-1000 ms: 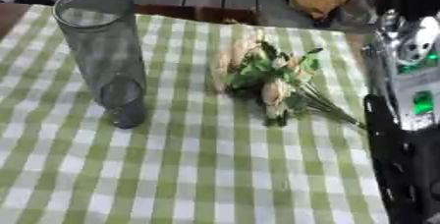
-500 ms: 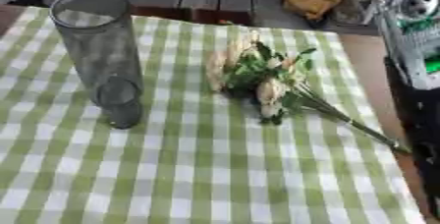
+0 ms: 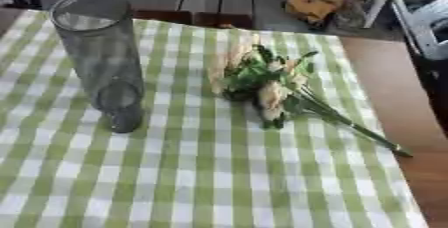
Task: Arrange flowers into the vase.
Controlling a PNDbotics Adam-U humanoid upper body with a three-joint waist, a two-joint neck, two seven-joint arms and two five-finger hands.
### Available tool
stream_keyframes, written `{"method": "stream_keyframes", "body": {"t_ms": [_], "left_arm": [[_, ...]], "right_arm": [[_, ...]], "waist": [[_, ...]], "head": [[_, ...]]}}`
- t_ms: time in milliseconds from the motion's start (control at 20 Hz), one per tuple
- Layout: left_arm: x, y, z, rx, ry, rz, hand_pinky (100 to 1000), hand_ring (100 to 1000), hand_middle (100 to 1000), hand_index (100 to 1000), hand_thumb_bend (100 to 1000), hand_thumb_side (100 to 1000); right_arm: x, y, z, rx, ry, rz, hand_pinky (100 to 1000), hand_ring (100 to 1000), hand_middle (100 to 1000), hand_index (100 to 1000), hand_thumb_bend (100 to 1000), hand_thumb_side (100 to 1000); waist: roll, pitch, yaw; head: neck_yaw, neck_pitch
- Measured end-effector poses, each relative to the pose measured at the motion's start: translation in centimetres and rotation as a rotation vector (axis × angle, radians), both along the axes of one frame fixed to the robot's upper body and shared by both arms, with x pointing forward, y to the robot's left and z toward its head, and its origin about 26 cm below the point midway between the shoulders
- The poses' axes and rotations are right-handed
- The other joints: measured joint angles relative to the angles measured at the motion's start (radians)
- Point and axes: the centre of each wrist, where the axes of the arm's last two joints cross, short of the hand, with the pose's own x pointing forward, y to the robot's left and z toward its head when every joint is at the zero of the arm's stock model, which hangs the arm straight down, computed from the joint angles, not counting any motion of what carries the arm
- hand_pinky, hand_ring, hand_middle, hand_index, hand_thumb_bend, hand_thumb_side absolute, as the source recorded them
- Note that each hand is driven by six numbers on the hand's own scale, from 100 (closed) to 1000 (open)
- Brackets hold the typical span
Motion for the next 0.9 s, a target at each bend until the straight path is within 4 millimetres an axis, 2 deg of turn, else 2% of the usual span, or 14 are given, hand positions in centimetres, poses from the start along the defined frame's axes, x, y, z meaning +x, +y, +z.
{"method": "stream_keyframes", "body": {"t_ms": [100, 250, 450, 750, 900], "left_arm": [[0.0, 0.0, 0.0, 0.001, 0.002, -0.001, 610, 878, 919, 932, 100, 903], [0.0, 0.0, 0.0, 0.0, 0.002, -0.004, 610, 878, 919, 932, 100, 903], [0.0, -0.1, 0.0, 0.002, 0.003, -0.009, 609, 879, 920, 932, 100, 903], [0.0, -0.1, 0.0, 0.006, 0.005, -0.013, 609, 879, 920, 932, 100, 900], [0.0, -0.1, 0.0, 0.006, 0.005, -0.013, 608, 879, 920, 931, 100, 899]], "right_arm": [[0.8, -0.6, -0.7, -0.057, 0.072, -0.028, 891, 1000, 964, 994, 810, 867], [1.7, -1.3, -2.0, -0.115, 0.156, -0.053, 888, 1000, 963, 1000, 857, 770], [2.3, -1.9, -3.3, -0.175, 0.23, -0.07, 876, 986, 959, 1000, 852, 705], [2.5, -2.7, -4.9, -0.211, 0.308, -0.083, 870, 993, 951, 987, 808, 669], [2.5, -3.3, -5.9, -0.21, 0.342, -0.094, 876, 1000, 957, 990, 814, 674]], "waist": [[0.0, -0.001, 0.0], [0.0, -0.001, 0.001], [0.0, -0.001, 0.003], [0.001, 0.001, 0.005], [0.001, 0.004, 0.006]], "head": [[-0.003, 0.0], [-0.006, -0.002], [-0.006, -0.01], [-0.006, -0.018], [-0.006, -0.021]]}}
